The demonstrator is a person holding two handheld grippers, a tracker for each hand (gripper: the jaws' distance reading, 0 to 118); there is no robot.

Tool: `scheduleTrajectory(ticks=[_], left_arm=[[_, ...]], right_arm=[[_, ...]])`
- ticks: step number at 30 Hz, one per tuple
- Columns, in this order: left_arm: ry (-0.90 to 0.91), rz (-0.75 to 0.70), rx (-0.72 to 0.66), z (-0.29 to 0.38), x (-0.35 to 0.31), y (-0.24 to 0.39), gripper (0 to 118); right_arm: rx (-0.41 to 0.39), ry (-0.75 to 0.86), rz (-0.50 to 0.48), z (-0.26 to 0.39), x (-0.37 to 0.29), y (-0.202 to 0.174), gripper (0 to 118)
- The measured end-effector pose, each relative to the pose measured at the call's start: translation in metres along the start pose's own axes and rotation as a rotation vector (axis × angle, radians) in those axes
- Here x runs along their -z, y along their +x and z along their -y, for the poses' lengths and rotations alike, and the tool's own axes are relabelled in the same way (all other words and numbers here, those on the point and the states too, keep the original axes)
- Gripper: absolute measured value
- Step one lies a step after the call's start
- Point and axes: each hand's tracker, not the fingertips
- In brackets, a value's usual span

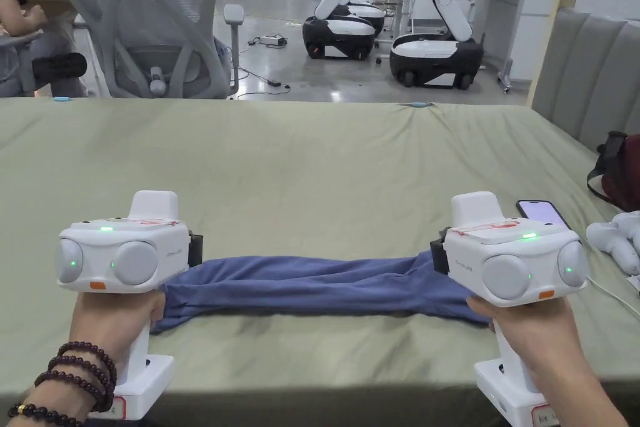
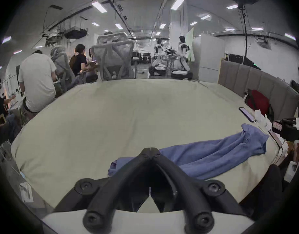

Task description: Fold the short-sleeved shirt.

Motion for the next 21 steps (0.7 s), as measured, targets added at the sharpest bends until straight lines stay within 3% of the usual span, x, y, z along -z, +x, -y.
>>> scheduleTrajectory(ticks=[6, 7, 9, 10, 12, 18, 21], left_arm=[[-0.042, 0.008, -0.055, 0.009, 0.022, -0.031, 0], [-0.052, 0.027, -0.076, 0.012, 0.027, -0.039, 13], [-0.074, 0.081, -0.087, 0.02, 0.039, -0.053, 91], [-0.082, 0.106, -0.092, 0.024, 0.043, -0.057, 118], [-0.068, 0.125, -0.117, 0.028, 0.048, -0.067, 109], [-0.165, 0.139, -0.079, 0.039, 0.085, -0.07, 111], [-0.222, 0.149, -0.078, 0.046, 0.106, -0.058, 91]], right_arm=[[0.011, 0.008, -0.047, 0.0, -0.01, 0.0, 0], [0.013, 0.015, -0.049, 0.0, -0.011, -0.001, 0], [0.021, 0.022, -0.051, 0.0, -0.011, -0.003, 0], [0.027, 0.024, -0.054, 0.0, -0.011, -0.004, 0], [0.036, 0.022, -0.069, 0.001, -0.011, -0.006, 0], [0.04, -0.006, -0.106, 0.003, 0.001, -0.015, 0], [0.054, -0.022, -0.12, 0.005, 0.008, -0.016, 0]])
